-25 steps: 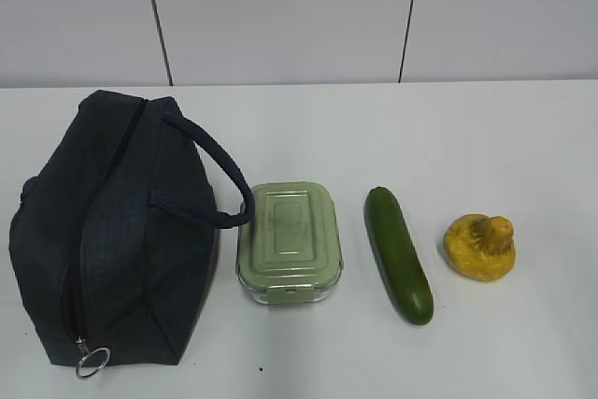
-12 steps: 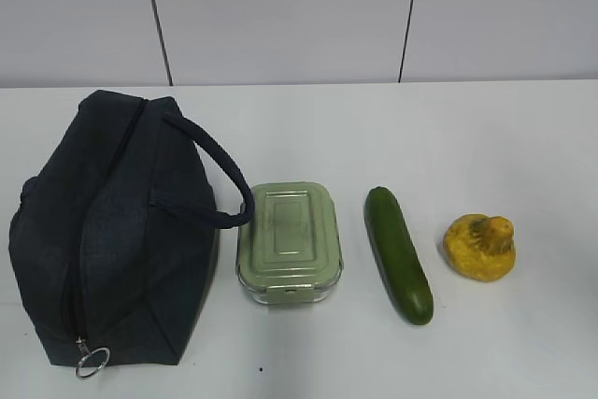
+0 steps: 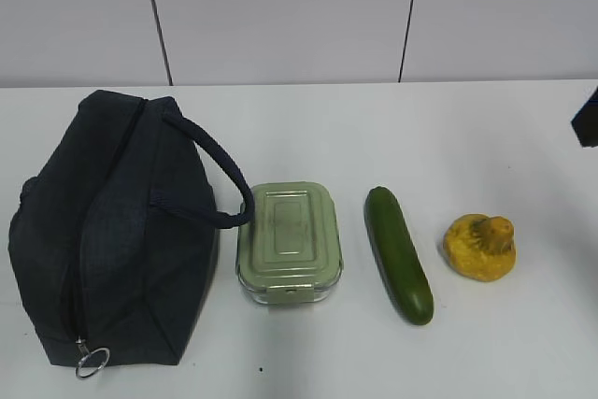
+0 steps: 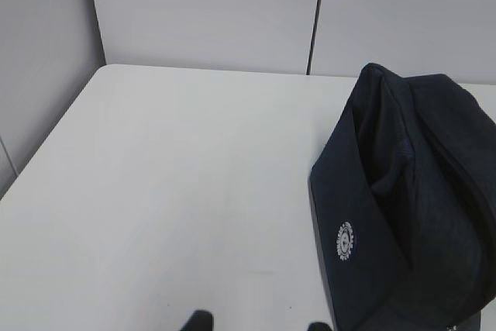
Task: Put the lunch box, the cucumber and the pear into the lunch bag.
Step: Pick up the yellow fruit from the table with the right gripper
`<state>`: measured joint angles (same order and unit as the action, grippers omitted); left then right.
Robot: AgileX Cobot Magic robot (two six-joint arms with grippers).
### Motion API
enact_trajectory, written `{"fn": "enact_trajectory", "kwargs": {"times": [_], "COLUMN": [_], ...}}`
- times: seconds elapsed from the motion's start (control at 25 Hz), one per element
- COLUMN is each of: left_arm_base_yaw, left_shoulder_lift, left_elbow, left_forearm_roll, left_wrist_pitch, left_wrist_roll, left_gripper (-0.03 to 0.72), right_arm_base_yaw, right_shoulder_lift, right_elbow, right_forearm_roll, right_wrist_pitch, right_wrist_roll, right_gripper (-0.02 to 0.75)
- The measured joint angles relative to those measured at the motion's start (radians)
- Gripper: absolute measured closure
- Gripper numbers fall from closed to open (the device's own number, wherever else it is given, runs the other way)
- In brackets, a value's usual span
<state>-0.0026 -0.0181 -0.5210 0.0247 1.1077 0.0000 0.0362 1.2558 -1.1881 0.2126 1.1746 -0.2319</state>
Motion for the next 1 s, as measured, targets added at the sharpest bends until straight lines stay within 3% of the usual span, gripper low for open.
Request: {"fn": "enact_trajectory", "kwargs": {"times": [0.24,0.48,1.0], "left_arm_base_yaw": [0.000,0.000,0.000], "left_shoulder_lift": [0.000,0.000,0.000], "left_elbow": [0.000,0.000,0.000], "left_forearm_roll": [0.000,0.000,0.000], "left_wrist_pitch": [0.000,0.000,0.000], "left_wrist_roll": [0.000,0.000,0.000], "left_gripper": [0.452,0.452,0.452], "right_arm_base_yaw": [0.059,0.141,0.146], "right_shoulder_lift": [0.180,0.333,0.515], "right_elbow": [-0.072,-0.116,-0.128], "right_forearm_roll": [0.007,-0.093,-0.161], "right_wrist_pitch": [0.002,-0.002,-0.034], "right_wrist_roll": [-0.002,0.042,0.109], "right_gripper": [0.161,0.161,0.161]}}
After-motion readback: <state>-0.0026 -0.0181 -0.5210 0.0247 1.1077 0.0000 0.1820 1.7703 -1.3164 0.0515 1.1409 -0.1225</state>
